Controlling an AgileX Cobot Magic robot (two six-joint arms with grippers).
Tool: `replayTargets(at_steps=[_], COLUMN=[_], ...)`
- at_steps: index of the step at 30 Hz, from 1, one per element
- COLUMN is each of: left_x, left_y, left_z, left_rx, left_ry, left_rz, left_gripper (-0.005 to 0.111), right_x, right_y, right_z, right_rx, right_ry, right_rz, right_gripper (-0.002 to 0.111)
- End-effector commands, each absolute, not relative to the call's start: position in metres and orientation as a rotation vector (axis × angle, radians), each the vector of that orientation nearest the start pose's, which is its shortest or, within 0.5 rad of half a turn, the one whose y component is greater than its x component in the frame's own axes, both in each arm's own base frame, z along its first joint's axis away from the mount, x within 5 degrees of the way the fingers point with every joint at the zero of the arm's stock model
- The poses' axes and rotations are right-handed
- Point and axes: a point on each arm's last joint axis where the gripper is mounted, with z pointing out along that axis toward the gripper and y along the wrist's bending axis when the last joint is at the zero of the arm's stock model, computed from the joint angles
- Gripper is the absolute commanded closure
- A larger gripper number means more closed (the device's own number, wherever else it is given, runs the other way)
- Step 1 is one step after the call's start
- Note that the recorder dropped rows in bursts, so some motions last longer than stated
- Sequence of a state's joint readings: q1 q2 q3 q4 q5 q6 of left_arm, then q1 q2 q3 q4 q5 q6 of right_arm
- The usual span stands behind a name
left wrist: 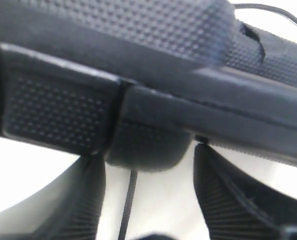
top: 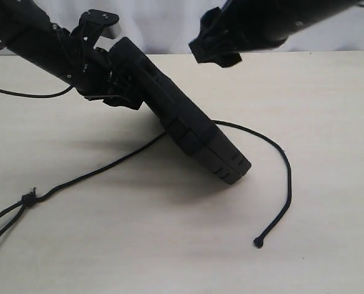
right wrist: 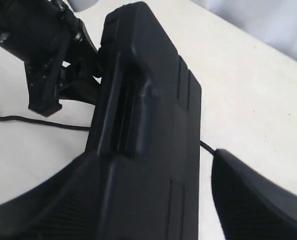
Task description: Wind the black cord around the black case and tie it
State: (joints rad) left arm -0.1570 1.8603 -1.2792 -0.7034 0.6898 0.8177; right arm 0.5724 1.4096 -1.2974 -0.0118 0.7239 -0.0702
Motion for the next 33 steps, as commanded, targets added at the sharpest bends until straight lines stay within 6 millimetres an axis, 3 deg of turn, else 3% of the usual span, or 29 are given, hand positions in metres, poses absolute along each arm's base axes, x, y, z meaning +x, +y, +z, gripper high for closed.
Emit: replayTargets(at_steps=[1,6,12,19,27,33], left_x=[0.379,0.379,0.379,0.379,0.379,0.380], left_y=[-0.101,-0.101,-0.101,-0.101,-0.101,-0.101], left_z=[0.213,0.213,0.212,0.212,0.212,0.212], left_rx=[0.630,0.630,0.632,0.634,0.634,0.630], left_ry=[2.473,2.473,2.476,2.476,2.476,2.473], left_rz=[-0.532,-0.532,-0.535,-0.534,-0.534,-0.529], left_gripper=[0.056,0.056,0.056,0.056,0.056,0.056], right_x=[0.227,0.181,0.163,0.161,0.173,0.187], right_y=[0.148,0.132,0.122,0.121,0.130,0.142], right_z=[0.344,0.308,0.275,0.236,0.220,0.202], right_rx=[-0.851,-0.966,-0.988,-1.092,-1.097,-1.053], right_ry=[2.017,1.836,1.806,1.800,1.789,1.790], right_rz=[0.192,0.178,0.173,0.116,0.121,0.160], right_gripper=[0.047,0.047,0.047,0.045,0.015,0.015])
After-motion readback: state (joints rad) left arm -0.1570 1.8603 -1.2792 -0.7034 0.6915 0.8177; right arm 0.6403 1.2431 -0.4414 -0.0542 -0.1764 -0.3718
